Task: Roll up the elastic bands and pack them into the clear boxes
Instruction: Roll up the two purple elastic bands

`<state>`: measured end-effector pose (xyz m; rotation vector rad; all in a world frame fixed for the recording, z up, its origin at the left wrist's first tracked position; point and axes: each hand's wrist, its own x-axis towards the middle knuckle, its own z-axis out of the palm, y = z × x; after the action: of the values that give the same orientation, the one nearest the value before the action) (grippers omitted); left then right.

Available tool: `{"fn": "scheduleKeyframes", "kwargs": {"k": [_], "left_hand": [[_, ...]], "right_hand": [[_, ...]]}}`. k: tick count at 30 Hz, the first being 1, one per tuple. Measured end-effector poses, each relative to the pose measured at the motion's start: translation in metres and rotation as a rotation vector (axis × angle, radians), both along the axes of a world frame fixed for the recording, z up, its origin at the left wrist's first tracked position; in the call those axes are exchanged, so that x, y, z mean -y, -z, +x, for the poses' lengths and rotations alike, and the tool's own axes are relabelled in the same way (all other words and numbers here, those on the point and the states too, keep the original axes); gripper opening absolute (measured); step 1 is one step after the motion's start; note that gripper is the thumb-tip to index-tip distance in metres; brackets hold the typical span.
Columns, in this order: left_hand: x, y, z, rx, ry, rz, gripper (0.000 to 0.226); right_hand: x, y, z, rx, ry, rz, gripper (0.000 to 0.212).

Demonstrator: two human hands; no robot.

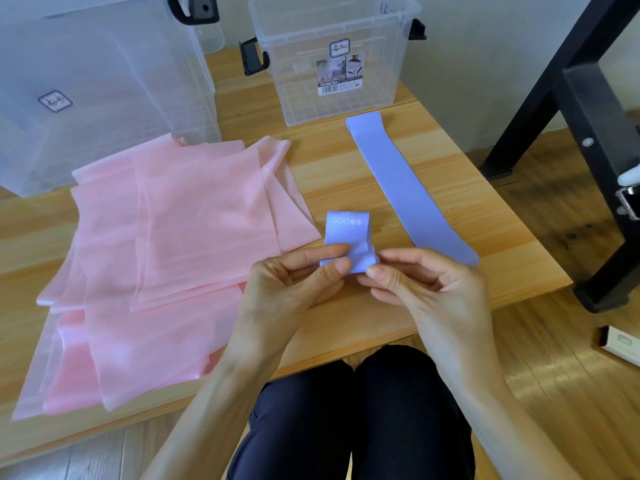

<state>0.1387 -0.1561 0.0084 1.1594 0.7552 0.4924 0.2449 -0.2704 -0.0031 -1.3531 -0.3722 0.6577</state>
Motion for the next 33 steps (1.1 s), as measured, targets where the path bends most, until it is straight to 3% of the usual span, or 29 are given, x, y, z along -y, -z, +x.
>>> {"fn": "scheduleKeyframes", "kwargs": {"k": [10, 13, 15, 17, 23, 28, 33], "left_hand": [[0.006, 0.009, 0.001, -0.055, -0.017, 0.067, 0.019], [0.002, 0.003, -0.001, -0.049, 0.013, 0.064, 0.019], [0.0, 0.0, -0.002, -0.038, 0.04, 0.076, 0.019], [-0.002, -0.002, -0.001, -0.039, 0.06, 0.083, 0.018], [-0.002, 0.003, -0.001, -0.063, 0.081, 0.088, 0.025], [-0.002, 0.004, -0.004, -0.085, 0.153, 0.119, 0.027], [-0.005, 0.002, -0.007, -0.115, 0.223, 0.117, 0.029]], "right_hand": [[0.0, 0.007, -0.006, 0.213, 0.033, -0.093, 0.017], [0.0, 0.002, -0.001, 0.182, -0.009, -0.103, 0.017], [-0.001, 0.001, 0.003, 0.09, -0.03, -0.065, 0.033], [-0.001, 0.0, 0.005, 0.053, -0.039, -0.041, 0.036], [0.001, 0.003, 0.004, 0.229, -0.095, -0.078, 0.027], [-0.002, 0.001, 0.011, 0.04, -0.062, -0.049, 0.019], [-0.009, 0.001, 0.015, 0.034, -0.04, -0.088, 0.017]]}}
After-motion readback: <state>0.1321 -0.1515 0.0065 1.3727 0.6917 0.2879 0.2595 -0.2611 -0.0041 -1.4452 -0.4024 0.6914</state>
